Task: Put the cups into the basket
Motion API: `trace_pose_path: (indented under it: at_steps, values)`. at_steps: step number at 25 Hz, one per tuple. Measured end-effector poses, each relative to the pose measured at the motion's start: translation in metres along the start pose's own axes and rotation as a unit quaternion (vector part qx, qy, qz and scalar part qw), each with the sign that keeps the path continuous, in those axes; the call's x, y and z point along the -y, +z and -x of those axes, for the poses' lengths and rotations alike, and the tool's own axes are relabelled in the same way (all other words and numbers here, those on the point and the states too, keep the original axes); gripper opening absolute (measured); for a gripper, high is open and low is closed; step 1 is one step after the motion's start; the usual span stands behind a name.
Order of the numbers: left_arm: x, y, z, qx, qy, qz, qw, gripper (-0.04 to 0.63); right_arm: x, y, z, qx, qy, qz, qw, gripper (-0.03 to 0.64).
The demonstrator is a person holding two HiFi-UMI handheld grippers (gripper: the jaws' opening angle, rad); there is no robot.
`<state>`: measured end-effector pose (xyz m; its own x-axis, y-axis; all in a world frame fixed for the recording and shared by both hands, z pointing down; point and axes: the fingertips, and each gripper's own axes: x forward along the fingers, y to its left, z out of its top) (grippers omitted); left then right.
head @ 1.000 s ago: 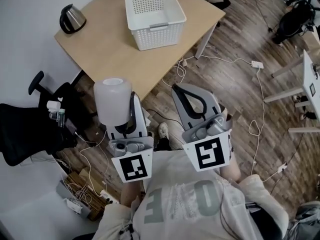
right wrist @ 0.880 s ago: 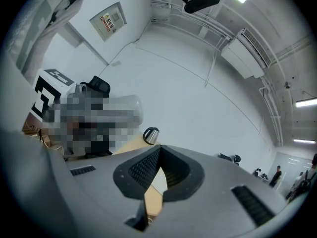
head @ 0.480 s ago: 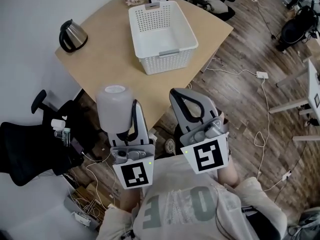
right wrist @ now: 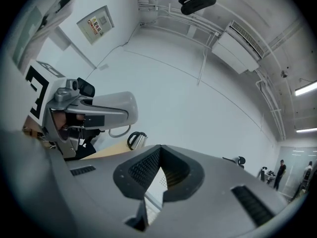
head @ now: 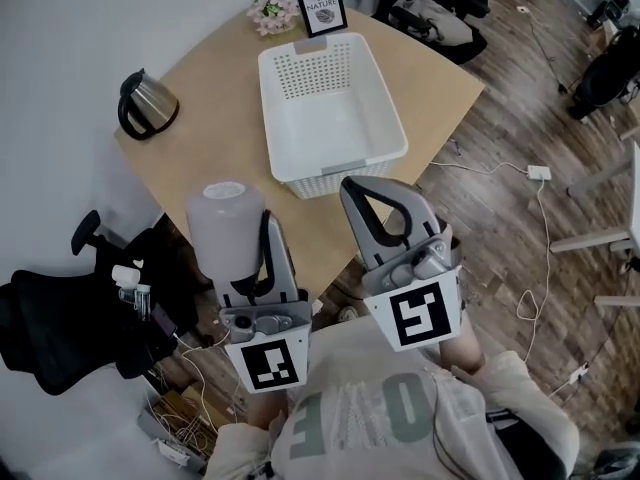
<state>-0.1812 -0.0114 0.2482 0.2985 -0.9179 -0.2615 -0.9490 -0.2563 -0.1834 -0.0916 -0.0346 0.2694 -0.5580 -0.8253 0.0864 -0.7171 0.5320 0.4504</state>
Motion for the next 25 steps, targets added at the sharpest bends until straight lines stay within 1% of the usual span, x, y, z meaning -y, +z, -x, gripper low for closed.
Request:
trace_pose_path:
  at_steps: [3,6,8,14,17,19,20,23,25]
  values:
    - [-0.002,0.0,-0.042,0.006,0.013,-0.009,0.9999,0.048,0.023,-0.007,-0.023,0.003,0.02,-0.002,1.0,-0.002]
    - [0.004,-0.001,-0.08,0.001,0.009,-0.003,1.0,0.048,0.048,-0.016,-0.039,0.003,0.032,-0.006,0.999,-0.002]
    - [0.008,-0.001,-0.104,-0.004,0.006,-0.005,1.0,0.048,0.066,-0.02,-0.051,0.008,0.032,-0.013,0.999,-0.002]
    - [0.019,-0.008,-0.163,-0.038,-0.011,-0.039,0.9985,0.048,0.104,-0.038,-0.078,0.015,0.035,-0.036,0.999,-0.002]
    - [0.024,-0.015,-0.189,-0.069,-0.028,-0.053,0.9958,0.048,0.115,-0.048,-0.089,0.014,0.037,-0.049,0.998,-0.002]
    - [0.031,-0.027,-0.206,-0.111,-0.056,-0.063,0.9902,0.048,0.123,-0.055,-0.098,0.015,0.041,-0.061,0.997,-0.002]
    - [0.035,-0.036,-0.215,-0.139,-0.073,-0.07,0.9851,0.048,0.127,-0.059,-0.102,0.016,0.046,-0.069,0.996,-0.002]
    - [0.044,-0.066,-0.237,-0.219,-0.112,-0.096,0.9645,0.048,0.138,-0.073,-0.113,0.015,0.064,-0.093,0.993,-0.002]
    - [0.046,-0.087,-0.25,-0.255,-0.127,-0.118,0.9511,0.048,0.145,-0.085,-0.12,0.008,0.065,-0.119,0.991,-0.002]
